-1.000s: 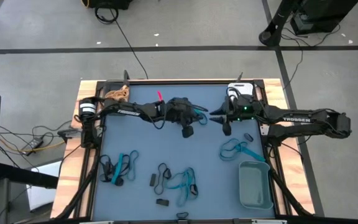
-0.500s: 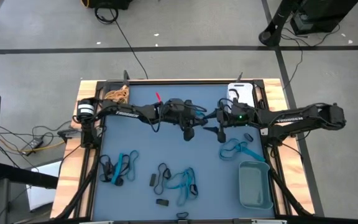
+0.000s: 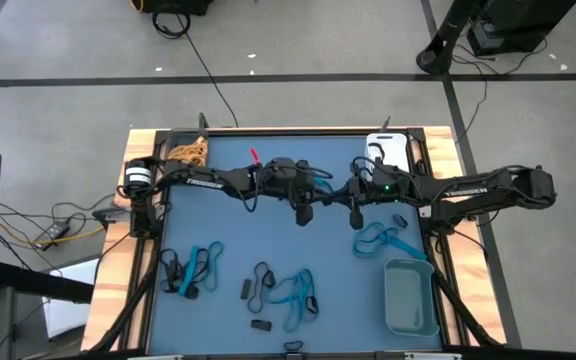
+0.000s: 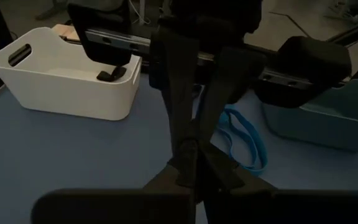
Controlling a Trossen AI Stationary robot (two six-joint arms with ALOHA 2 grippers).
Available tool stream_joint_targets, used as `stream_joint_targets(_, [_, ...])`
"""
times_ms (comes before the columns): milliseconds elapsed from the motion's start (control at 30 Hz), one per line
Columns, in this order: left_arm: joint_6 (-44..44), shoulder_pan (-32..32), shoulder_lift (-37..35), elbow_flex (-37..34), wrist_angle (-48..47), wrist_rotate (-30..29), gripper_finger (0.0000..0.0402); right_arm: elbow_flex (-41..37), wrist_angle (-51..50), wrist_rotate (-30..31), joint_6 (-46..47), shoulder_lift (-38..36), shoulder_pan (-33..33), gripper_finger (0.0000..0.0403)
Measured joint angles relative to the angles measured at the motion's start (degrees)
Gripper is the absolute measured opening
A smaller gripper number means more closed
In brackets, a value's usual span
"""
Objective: Sort rubber bands into baskets
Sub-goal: Put the black rubber band into the white bin
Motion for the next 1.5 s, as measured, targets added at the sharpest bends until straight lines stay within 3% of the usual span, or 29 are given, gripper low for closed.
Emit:
stream_joint_targets(133, [-0.9,0.04,0.02,0.0,0.74,-0.13,0.0023,0.0,-0.04,1.79,1.72,-0.04,-0.58,0.0034])
stream_joint_targets(233, [-1.06,0.33,0.02,0.0,0.7,-0.28,0.0043,0.0,-0.43,5.11,3.46,-0.04,-1.66,0.0022])
stream_joint_targets(500, [-2.07,2.17,0.02,0.02,-3.28,-0.08,0.0114,0.0,-4.64,28.11,12.53,-0.05,-4.95,0.0023])
stream_joint_targets(767, [-1.98,2.25,0.02,0.02,-9.77,-4.88,0.0121,0.0,-12.04,43.71,17.71,-0.06,-7.15,0.0013])
stream_joint_targets(1100, [-0.35,2.26,0.04,0.02,-19.88,-16.99,0.0122,0.02,-19.87,52.9,22.76,-0.07,-10.19,0.0015])
stream_joint_targets(1367, [-0.32,2.25,0.04,0.02,-20.96,-17.68,0.0122,0.04,-24.03,60.92,25.14,-0.07,-12.05,0.0015])
stream_joint_targets(1500, [1.07,2.25,0.04,0.02,-21.19,-17.67,0.0122,0.04,-25.72,61.23,25.83,-0.09,-13.44,0.0021])
